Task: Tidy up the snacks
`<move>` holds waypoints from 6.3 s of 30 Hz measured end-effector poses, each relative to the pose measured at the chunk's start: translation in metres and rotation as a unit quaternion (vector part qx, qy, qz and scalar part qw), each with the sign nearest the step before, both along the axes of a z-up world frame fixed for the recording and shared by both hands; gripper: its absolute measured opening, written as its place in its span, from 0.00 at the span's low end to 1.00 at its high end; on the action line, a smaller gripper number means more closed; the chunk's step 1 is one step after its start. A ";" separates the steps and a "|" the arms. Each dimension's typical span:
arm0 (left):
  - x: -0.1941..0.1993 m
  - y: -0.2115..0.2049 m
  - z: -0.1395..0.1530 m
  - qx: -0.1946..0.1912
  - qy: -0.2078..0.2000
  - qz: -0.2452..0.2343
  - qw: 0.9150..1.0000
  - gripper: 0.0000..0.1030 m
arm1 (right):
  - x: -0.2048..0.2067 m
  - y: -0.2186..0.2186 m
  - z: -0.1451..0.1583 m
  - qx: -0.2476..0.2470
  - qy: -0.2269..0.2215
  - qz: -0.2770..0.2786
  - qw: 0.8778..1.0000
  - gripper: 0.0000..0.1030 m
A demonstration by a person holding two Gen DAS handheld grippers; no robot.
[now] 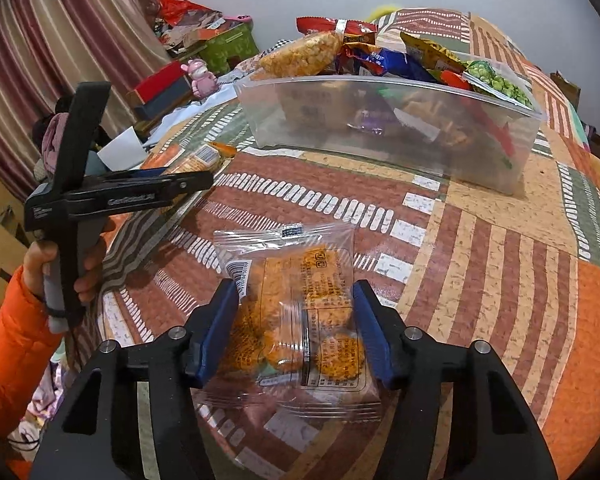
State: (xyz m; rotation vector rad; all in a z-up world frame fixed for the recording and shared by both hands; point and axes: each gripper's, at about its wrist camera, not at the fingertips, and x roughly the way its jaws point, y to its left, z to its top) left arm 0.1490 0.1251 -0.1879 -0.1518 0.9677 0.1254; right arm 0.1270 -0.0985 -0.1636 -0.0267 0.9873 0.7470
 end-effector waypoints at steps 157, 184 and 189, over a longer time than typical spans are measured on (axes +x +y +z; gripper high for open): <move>-0.076 -0.106 0.190 0.022 -0.303 -0.074 0.950 0.98 | -0.022 -0.074 0.158 0.097 -0.258 -0.140 0.951 0.99; -0.073 -0.106 0.186 0.010 -0.300 -0.082 0.950 0.98 | -0.021 -0.070 0.158 0.096 -0.259 -0.137 0.951 0.99; -0.073 -0.105 0.186 0.007 -0.301 -0.082 0.950 0.98 | -0.022 -0.070 0.158 0.097 -0.259 -0.138 0.951 0.99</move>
